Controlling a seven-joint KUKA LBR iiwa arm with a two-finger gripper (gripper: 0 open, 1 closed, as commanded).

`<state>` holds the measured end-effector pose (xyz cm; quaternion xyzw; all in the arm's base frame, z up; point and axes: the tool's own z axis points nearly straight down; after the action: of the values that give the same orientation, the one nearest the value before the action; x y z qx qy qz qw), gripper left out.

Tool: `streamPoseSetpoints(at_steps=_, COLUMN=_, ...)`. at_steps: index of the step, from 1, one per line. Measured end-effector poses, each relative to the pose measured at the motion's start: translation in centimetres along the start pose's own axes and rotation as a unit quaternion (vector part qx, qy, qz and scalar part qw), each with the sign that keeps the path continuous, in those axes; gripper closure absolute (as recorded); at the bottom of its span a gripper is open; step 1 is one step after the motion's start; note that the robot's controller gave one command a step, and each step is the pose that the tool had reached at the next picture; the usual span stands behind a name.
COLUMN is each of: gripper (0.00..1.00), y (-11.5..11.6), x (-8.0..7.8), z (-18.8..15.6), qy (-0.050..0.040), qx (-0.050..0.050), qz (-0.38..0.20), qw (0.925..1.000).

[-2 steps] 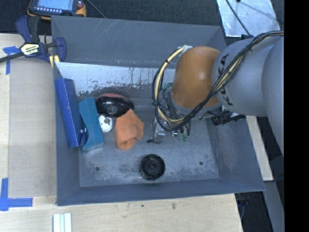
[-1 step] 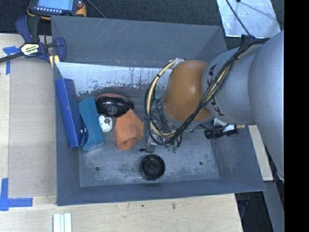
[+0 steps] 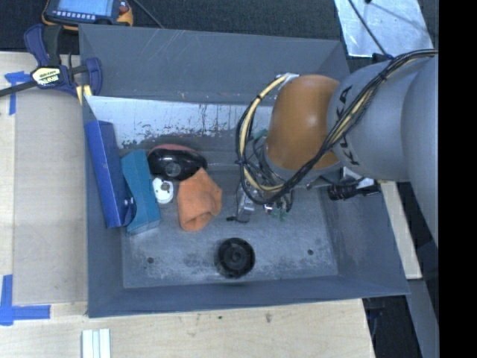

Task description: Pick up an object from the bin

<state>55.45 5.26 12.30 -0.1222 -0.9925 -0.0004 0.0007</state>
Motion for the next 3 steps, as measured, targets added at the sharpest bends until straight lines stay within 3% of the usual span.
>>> streamPoseSetpoints(at_steps=1, gripper=1.0, y=-0.4, x=-1.1, z=-0.8, qy=-0.0048, qx=0.0, qz=0.013, qw=0.9999)
streamPoseSetpoints(at_steps=2, gripper=0.0, y=2.8, x=-2.0, z=-0.4, qy=-0.0023, qx=0.0, qz=0.05, qw=0.9988)
streamPoseSetpoints(at_steps=3, gripper=0.0, y=2.8, x=-2.0, z=-0.4, qy=-0.0023, qx=0.0, qz=0.05, qw=0.9988)
